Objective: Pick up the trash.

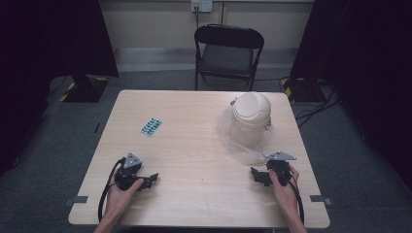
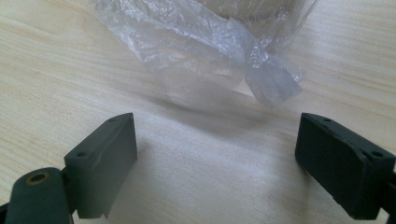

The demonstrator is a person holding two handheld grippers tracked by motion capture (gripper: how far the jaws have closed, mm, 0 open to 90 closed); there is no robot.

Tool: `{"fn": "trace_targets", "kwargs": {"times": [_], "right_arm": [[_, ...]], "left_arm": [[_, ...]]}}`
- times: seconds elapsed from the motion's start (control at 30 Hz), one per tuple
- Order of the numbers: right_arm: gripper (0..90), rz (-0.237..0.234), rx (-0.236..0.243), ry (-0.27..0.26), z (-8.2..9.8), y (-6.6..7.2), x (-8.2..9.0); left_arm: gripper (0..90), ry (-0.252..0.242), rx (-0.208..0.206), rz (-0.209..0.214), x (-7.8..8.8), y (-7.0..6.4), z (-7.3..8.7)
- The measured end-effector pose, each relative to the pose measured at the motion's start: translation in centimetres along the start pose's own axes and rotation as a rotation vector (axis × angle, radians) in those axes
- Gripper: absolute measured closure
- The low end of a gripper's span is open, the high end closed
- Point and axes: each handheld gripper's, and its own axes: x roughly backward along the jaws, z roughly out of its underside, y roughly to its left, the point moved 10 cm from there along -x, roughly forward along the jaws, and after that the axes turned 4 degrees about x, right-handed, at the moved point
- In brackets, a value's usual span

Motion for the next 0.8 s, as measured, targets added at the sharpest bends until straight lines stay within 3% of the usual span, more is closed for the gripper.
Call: {"fn": "trace_targets", "kwargs": {"times": [0.33, 0.6, 0.8], "right_arm": [[11.9, 0.000, 0.002, 0.001, 0.0, 0.0, 0.0], [11.9, 0.000, 0.000, 0.000, 0.0, 0.0, 0.0], [11.9, 0.000, 0.002, 0.000, 0.0, 0.0, 0.0]], "left_arm": [[17.6, -0.056, 0.003, 0.074, 0.2, -1.8, -2.2], [17.4, -0.065, -0.005, 0.088, -0.2, -2.6, -3.1], [17.4, -0.044, -0.004, 0.089, -0.6, -2.5, -2.8]]}}
